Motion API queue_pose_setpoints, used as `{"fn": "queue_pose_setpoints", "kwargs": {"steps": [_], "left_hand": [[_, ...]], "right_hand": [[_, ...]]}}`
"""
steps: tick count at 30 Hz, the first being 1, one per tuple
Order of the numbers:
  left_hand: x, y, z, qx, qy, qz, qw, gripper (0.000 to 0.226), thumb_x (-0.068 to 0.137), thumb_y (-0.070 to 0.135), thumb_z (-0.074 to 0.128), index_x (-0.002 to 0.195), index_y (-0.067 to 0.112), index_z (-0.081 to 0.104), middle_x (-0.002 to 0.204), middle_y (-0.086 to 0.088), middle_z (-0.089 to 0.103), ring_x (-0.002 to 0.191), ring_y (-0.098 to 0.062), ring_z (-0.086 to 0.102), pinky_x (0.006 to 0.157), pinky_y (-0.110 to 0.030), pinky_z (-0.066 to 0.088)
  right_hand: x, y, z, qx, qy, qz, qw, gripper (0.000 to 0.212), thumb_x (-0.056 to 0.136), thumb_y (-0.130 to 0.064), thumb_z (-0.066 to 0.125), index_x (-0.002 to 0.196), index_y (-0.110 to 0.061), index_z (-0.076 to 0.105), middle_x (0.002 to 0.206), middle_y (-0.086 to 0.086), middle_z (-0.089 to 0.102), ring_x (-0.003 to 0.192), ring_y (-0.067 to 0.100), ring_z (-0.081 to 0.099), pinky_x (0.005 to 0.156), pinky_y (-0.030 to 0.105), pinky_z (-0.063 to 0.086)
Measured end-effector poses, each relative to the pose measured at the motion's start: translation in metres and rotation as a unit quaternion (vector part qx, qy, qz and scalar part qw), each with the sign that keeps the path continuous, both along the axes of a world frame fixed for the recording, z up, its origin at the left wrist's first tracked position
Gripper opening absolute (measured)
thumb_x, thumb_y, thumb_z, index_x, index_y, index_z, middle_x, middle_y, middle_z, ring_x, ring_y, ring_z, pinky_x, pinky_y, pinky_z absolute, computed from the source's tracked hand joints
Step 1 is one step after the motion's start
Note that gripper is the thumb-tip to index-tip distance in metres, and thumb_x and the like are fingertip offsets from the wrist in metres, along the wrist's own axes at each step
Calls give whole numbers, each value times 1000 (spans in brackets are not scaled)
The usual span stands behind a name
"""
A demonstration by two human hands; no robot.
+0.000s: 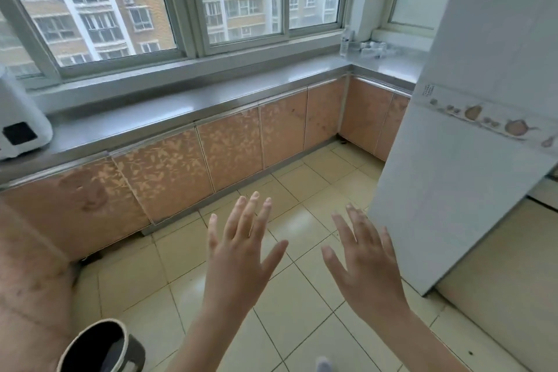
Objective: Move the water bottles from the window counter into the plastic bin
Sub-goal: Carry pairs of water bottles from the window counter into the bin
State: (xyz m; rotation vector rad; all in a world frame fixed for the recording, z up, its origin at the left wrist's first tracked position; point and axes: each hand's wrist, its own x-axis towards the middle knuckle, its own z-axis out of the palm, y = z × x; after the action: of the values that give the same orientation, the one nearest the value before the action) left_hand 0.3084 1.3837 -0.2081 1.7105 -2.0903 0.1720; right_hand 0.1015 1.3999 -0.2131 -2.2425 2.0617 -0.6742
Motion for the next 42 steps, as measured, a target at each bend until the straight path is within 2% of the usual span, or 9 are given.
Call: {"fn": "queue_pose_setpoints", "kwargs": {"steps": [5,12,17,21,25,29,33,37,42], "left_hand": [[-36,-125,-4,-14,-9,-23,1000,70,92,62,33,150,25,37,158,4,36,146,-19,32,114,-56,24],[-94,-308,2,-18,-6,-26,999,70,92,63,32,150,24,38,159,4,36,146,-18,31,115,-56,26],[-116,-417,8,-20,-7,-21,1000,70,92,63,33,151,25,37,159,4,34,147,-15,24,116,-53,20],[-128,-505,4,-18,-8,-27,999,70,92,63,35,151,25,37,159,5,34,147,-15,22,116,-54,21],[-141,-607,-4,-20,-20,-59,998,70,91,63,34,151,27,36,160,5,32,147,-13,20,116,-52,15],[-158,-720,0,-27,-30,-103,994,70,91,64,34,150,25,40,158,4,36,145,-14,20,115,-50,11],[-180,-824,9,-27,-34,-142,989,71,92,66,31,151,27,36,160,6,32,147,-13,19,116,-52,15],[-213,-913,19,-23,-45,-169,984,72,93,67,28,153,28,32,161,6,29,148,-12,13,118,-49,6],[-266,-1005,15,-18,-41,-194,980,71,93,66,30,152,27,33,160,5,31,150,-14,18,117,-49,9]], "right_hand": [[-40,-113,-14,3,1,-26,1000,61,91,-54,24,146,-27,30,157,1,25,144,15,18,115,46,8],[-93,-292,-10,9,23,-32,999,61,91,-53,26,145,-26,33,156,2,28,142,16,23,113,51,19],[-116,-400,-6,15,21,-27,999,63,91,-54,25,147,-26,31,157,1,25,143,16,22,115,50,14],[-127,-480,-12,16,17,-46,999,64,90,-56,26,147,-27,30,157,1,25,142,16,22,115,48,12],[-135,-570,-19,15,35,-72,997,65,89,-56,29,144,-23,36,155,5,31,141,21,30,112,51,18],[-146,-666,-19,12,39,-110,993,65,89,-58,32,143,-23,38,154,5,32,140,21,30,111,46,11],[-160,-754,-12,13,33,-150,988,65,89,-60,32,142,-23,39,154,5,33,139,20,31,110,46,13],[-184,-827,-1,6,39,-181,983,65,89,-59,33,141,-22,42,151,6,38,138,20,33,109,46,14],[-230,-917,-1,3,32,-209,977,66,88,-59,33,144,-24,37,155,5,30,141,20,29,114,50,21]]}}
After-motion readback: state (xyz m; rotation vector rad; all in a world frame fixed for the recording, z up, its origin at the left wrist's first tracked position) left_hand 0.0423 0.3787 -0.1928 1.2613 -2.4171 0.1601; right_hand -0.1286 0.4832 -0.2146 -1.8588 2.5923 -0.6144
